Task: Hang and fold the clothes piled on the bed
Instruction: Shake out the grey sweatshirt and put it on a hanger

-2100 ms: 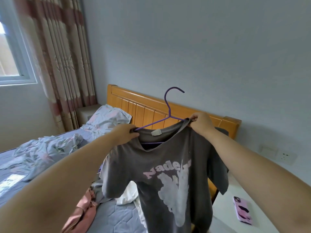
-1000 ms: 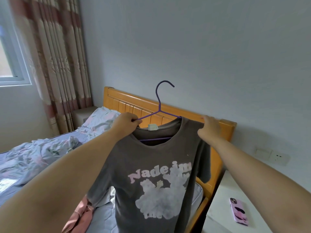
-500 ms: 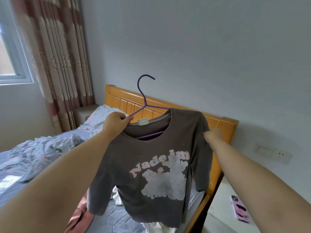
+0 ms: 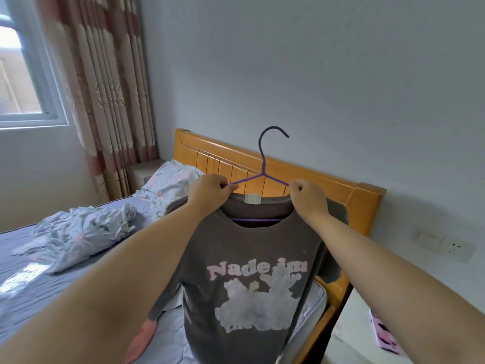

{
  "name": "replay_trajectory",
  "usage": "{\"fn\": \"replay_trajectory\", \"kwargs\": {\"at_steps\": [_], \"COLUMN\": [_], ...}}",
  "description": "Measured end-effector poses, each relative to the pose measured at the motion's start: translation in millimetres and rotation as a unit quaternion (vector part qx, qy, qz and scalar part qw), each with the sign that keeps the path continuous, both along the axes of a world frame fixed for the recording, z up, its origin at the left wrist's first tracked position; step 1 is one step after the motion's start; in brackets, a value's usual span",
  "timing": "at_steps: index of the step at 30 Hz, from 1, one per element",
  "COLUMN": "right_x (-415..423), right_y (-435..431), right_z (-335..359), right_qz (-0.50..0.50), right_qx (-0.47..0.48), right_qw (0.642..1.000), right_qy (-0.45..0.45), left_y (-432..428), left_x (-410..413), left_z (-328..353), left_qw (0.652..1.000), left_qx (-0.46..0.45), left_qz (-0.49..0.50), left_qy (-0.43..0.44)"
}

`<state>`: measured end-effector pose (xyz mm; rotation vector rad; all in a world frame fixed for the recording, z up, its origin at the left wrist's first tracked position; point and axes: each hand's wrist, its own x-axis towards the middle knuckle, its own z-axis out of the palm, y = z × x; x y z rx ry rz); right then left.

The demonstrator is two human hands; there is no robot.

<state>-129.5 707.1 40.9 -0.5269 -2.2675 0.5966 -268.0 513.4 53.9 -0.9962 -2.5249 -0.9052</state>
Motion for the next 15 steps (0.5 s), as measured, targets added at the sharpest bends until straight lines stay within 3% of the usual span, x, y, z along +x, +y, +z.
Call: {"fn": "replay_trajectory", "kwargs": {"at_steps": [3,5,8,10,12,15], "right_x": [-5.8,-8.6,-6.2,-2.9,-1.0,-1.1], "right_y": [0.7,7.6,20.9,24.7,23.0,21.1], "right_z": [3.1,3.8,2.2,0.0,-3.2,-3.3], "right_qz": [-0.039,-0.058,-0.078,-0.085,-0.095,-0.101], "right_qx": [-0.023,-0.052,-0.080,-0.085,-0.068,-0.050], "right_qw": [0.999,0.997,0.994,0.992,0.992,0.988], "right_qy": [0.015,0.007,0.012,0.028,0.045,0.101], "left_y": [2.8,-0.6,-17.2,-27.6,-29.7,-24.7], "left_x": [-0.3,-3.7,-15.9,-25.5,-29.2,-22.2], "left_z": [5.4,8.5,6.2,-0.6,-3.9,-0.7], "left_qw": [1.000,0.995,0.984,0.970,0.957,0.971], "left_qx": [0.003,0.018,-0.077,-0.214,-0.286,-0.223], "left_qz": [-0.027,-0.075,-0.104,-0.072,-0.028,0.032], "left_qy": [0.004,-0.061,-0.119,-0.094,-0.040,0.084]}}
